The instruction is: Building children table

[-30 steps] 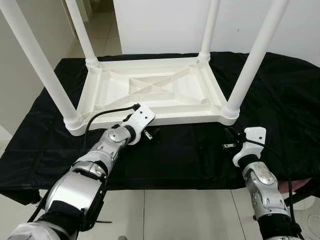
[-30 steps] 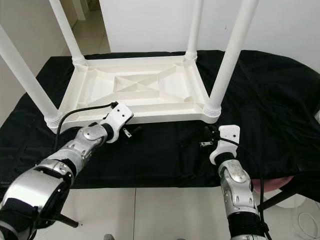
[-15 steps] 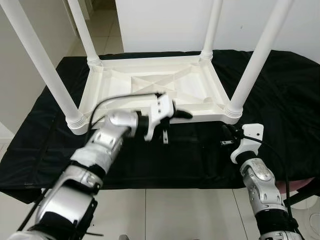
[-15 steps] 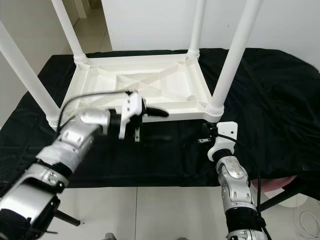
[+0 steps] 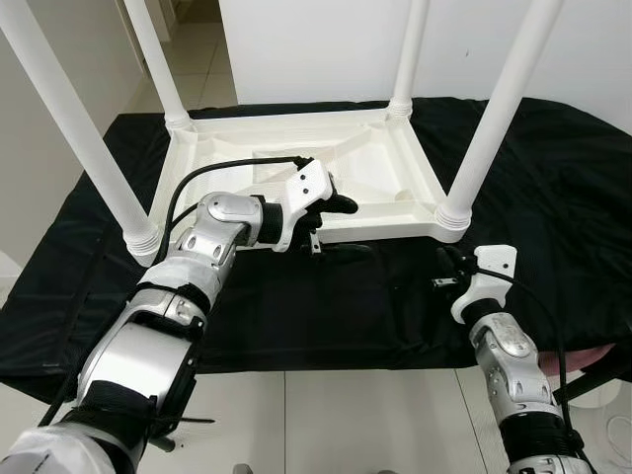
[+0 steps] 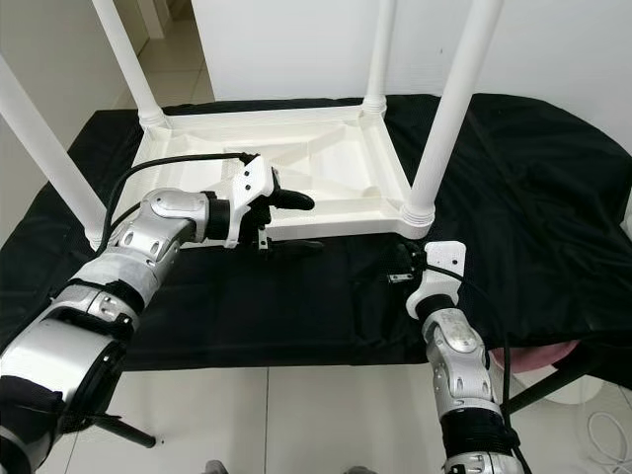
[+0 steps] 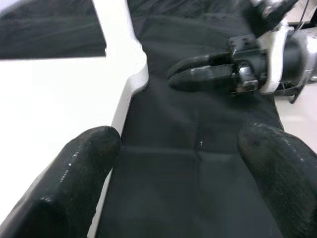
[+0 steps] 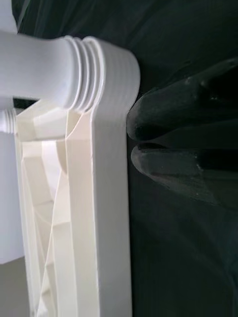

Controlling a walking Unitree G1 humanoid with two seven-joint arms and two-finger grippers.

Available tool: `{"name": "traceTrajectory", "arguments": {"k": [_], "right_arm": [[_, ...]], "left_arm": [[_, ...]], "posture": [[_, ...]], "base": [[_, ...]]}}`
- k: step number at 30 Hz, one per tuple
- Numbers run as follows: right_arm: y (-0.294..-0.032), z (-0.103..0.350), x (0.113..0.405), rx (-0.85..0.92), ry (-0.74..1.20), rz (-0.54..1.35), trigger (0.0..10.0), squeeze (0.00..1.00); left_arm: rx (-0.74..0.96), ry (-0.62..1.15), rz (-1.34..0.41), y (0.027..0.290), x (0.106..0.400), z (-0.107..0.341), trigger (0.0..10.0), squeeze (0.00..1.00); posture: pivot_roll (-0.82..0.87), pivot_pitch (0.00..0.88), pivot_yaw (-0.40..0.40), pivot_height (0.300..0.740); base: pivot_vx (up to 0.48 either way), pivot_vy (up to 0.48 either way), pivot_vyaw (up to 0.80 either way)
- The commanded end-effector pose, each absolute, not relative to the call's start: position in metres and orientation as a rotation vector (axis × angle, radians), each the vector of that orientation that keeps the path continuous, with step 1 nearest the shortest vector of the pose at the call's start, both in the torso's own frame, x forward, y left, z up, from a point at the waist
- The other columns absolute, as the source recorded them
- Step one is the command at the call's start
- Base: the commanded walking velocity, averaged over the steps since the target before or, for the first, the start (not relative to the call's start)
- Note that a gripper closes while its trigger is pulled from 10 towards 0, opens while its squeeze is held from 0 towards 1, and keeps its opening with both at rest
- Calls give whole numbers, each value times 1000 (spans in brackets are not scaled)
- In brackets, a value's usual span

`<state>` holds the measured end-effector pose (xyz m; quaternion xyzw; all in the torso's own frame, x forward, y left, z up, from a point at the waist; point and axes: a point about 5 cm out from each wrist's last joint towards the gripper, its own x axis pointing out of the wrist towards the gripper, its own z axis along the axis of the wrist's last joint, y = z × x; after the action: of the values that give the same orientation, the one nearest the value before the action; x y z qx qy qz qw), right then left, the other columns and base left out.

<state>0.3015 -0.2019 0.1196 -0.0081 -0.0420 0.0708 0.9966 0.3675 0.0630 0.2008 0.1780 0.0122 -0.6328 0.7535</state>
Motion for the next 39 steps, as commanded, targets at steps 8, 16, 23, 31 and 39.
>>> {"name": "traceTrajectory", "arguments": {"k": [8, 16, 23, 31, 39], "right_arm": [[-192, 116, 295, 18, -69, 152, 10000, 0], [-179, 119, 286, 45, -88, 194, 10000, 0], [-180, 117, 282, 44, -79, 189, 10000, 0], [-181, 116, 282, 44, -68, 184, 10000, 0], [-179, 117, 283, 46, -63, 192, 10000, 0]], "left_arm": [[415, 115, -664, 93, 397, 173, 10000, 0], [372, 109, -604, 94, 402, 178, 10000, 0], [346, 75, -621, 92, 405, 191, 10000, 0], [273, 53, -862, 75, 393, 184, 10000, 0], [314, 81, -971, 71, 385, 170, 10000, 0]], "posture": [[-165, 33, 67, 740], [-176, 54, 63, 740], [-178, 61, 65, 740], [-165, 59, 59, 740], [-159, 55, 57, 740]], "base": [[0, 0, 0], [0, 0, 0], [0, 0, 0], [0, 0, 0], [0, 0, 0]]}}
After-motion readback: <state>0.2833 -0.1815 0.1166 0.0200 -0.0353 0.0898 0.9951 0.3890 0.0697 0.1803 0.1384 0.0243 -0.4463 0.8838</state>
